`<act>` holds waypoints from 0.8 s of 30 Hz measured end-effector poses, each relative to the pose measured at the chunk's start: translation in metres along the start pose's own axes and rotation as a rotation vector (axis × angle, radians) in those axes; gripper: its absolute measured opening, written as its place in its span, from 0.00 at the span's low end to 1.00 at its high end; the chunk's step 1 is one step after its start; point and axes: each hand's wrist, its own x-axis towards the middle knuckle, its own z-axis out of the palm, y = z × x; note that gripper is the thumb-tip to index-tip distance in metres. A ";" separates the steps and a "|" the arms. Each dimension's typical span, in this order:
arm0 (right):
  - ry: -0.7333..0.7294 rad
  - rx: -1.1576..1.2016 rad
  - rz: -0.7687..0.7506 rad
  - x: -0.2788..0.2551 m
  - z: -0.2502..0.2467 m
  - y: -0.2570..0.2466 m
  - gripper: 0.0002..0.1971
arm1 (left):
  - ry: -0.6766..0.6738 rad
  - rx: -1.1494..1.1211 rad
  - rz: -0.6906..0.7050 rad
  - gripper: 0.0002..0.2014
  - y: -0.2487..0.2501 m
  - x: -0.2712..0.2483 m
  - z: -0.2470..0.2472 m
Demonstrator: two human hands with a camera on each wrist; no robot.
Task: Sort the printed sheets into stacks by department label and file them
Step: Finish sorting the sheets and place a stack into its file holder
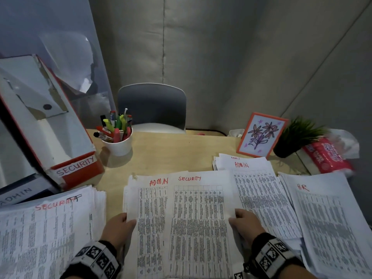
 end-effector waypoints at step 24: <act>-0.160 0.043 -0.188 -0.010 0.050 -0.019 0.13 | -0.250 -0.375 -0.005 0.07 0.000 -0.028 -0.008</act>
